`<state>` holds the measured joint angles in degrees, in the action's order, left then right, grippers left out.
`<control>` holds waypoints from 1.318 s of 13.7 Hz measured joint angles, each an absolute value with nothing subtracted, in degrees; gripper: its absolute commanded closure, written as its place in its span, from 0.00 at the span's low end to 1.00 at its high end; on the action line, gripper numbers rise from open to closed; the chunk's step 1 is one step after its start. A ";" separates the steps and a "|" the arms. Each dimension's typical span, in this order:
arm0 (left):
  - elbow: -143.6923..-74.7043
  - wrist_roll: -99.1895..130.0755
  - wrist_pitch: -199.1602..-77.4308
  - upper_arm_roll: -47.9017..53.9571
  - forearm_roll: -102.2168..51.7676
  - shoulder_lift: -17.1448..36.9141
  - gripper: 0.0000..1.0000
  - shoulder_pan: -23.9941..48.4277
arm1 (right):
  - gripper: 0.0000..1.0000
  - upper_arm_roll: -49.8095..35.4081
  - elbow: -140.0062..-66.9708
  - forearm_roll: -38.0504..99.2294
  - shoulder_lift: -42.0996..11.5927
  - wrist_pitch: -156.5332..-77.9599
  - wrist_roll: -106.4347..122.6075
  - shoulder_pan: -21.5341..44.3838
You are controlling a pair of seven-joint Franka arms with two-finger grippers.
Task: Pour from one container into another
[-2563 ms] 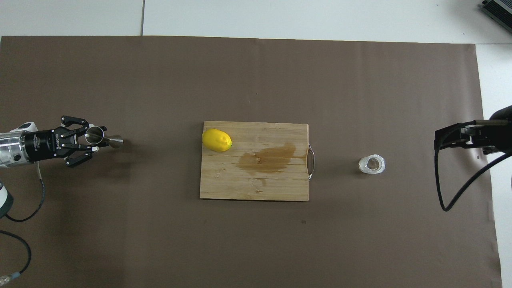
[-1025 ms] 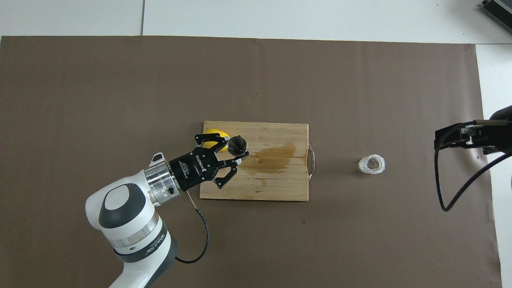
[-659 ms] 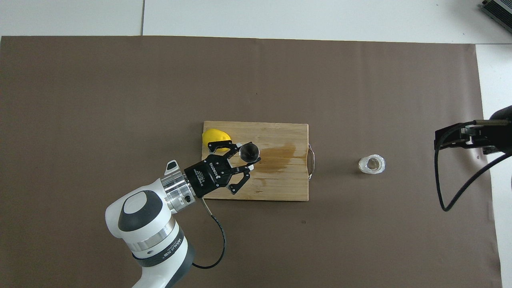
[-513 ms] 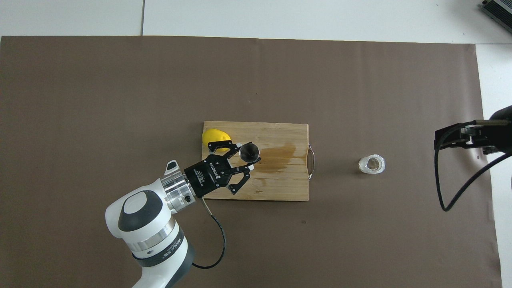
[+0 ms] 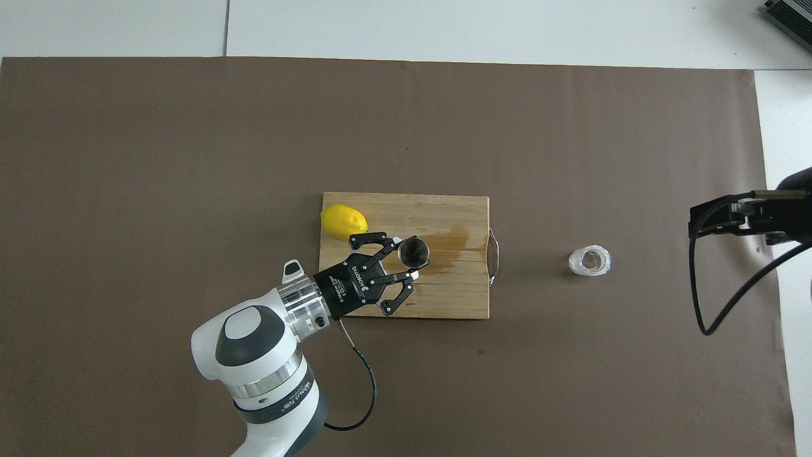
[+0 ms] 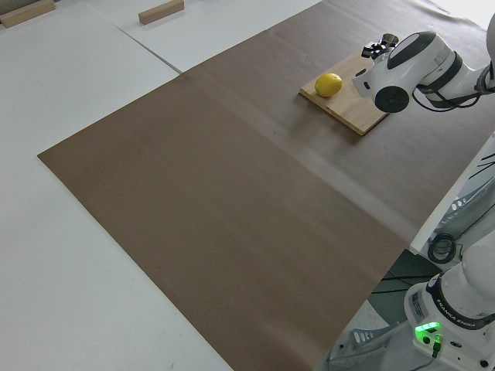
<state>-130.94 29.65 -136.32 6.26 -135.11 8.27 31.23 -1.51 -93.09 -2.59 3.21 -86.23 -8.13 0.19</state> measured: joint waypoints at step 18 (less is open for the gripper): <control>-128.99 26.96 -136.36 6.82 -136.26 12.85 0.00 31.23 | 0.00 -1.89 -93.54 -2.56 3.21 -86.28 1.61 0.45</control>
